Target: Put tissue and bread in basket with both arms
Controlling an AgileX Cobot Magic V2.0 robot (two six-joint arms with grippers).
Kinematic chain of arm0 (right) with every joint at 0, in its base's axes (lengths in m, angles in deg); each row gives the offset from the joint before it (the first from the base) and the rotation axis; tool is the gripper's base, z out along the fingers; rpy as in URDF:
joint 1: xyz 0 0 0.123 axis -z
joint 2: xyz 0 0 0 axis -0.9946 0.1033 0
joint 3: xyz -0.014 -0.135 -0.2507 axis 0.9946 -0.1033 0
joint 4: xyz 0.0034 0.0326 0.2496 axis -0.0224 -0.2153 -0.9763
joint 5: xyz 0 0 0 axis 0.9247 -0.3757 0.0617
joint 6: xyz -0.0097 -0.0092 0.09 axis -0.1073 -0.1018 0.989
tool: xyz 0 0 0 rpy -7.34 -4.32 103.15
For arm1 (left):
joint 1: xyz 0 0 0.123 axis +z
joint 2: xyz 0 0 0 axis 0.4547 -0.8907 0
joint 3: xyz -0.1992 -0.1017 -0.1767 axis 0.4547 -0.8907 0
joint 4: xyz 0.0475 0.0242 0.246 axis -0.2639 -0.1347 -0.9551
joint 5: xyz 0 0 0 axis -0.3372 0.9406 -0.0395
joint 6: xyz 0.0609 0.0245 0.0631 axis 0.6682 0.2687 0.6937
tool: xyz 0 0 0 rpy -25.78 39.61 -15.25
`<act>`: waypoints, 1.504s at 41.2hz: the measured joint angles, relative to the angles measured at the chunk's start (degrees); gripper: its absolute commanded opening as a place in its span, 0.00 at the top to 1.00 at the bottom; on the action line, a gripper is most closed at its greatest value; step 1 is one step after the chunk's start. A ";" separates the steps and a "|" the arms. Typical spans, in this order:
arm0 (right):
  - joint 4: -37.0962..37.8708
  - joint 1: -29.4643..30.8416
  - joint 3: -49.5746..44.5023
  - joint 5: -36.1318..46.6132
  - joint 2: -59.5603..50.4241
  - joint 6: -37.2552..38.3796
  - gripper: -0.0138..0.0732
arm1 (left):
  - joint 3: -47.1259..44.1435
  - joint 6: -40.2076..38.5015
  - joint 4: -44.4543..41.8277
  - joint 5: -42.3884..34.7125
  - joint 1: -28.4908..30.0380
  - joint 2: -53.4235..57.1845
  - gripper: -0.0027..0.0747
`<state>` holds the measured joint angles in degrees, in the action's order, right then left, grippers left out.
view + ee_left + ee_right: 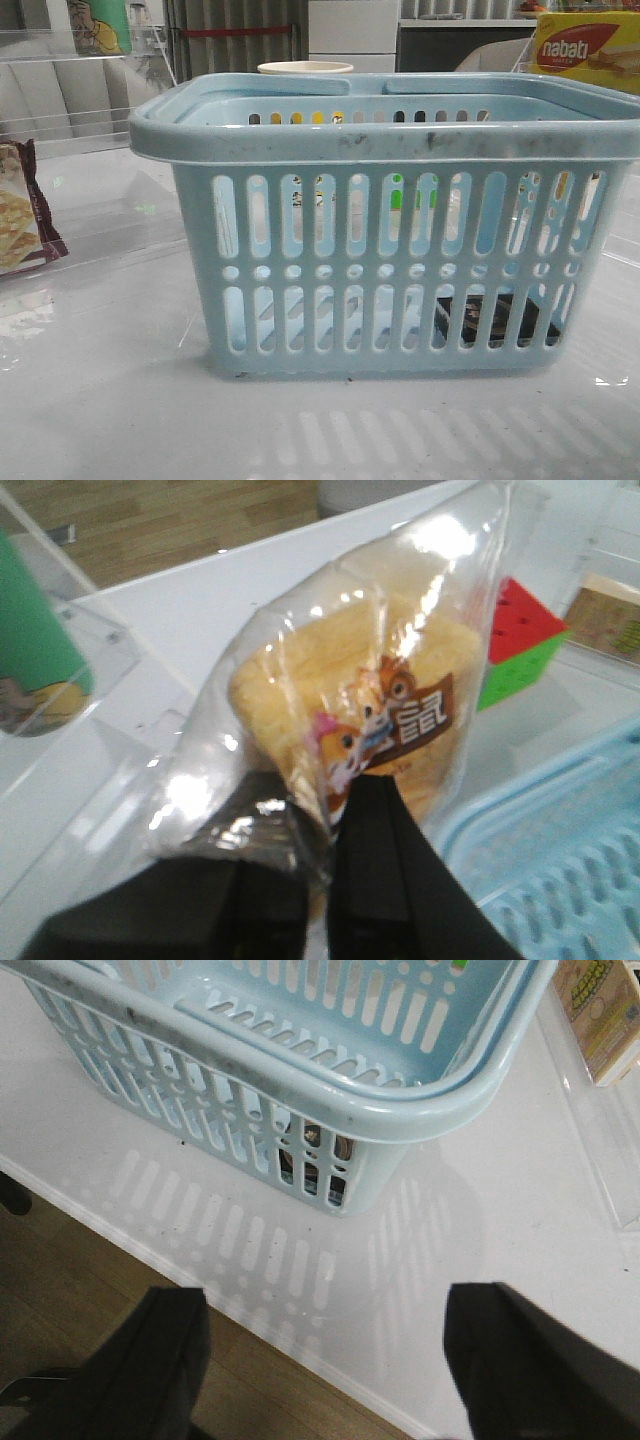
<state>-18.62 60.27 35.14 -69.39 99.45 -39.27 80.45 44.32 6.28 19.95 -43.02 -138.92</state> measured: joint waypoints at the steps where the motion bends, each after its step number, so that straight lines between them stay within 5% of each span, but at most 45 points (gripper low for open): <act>1: 0.00 0.00 0.00 0.00 0.00 0.00 0.16 | 0.00 0.10 0.00 0.69 -1.03 0.28 0.85; 12: 0.00 0.00 0.00 0.00 0.00 0.00 0.16 | -1.76 1.52 0.00 4.60 -13.00 -1.04 0.85; 25: 0.00 0.00 0.00 0.00 0.00 0.00 0.16 | -3.25 1.52 0.00 6.46 -20.43 -11.18 0.85; 29: 0.00 0.00 0.00 0.00 0.00 0.00 0.16 | -3.25 1.52 0.00 6.46 -21.43 -14.31 0.82; 41: 0.00 0.00 0.00 0.00 0.00 0.00 0.16 | -3.27 1.61 0.10 6.35 -22.60 -18.59 0.41; 62: 0.00 0.00 0.00 0.00 0.00 0.00 0.16 | -3.99 1.96 -0.65 11.50 -22.60 -3.64 0.42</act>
<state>-18.62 60.27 35.14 -69.39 99.45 -39.27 76.46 46.28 5.63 31.45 -65.62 -142.56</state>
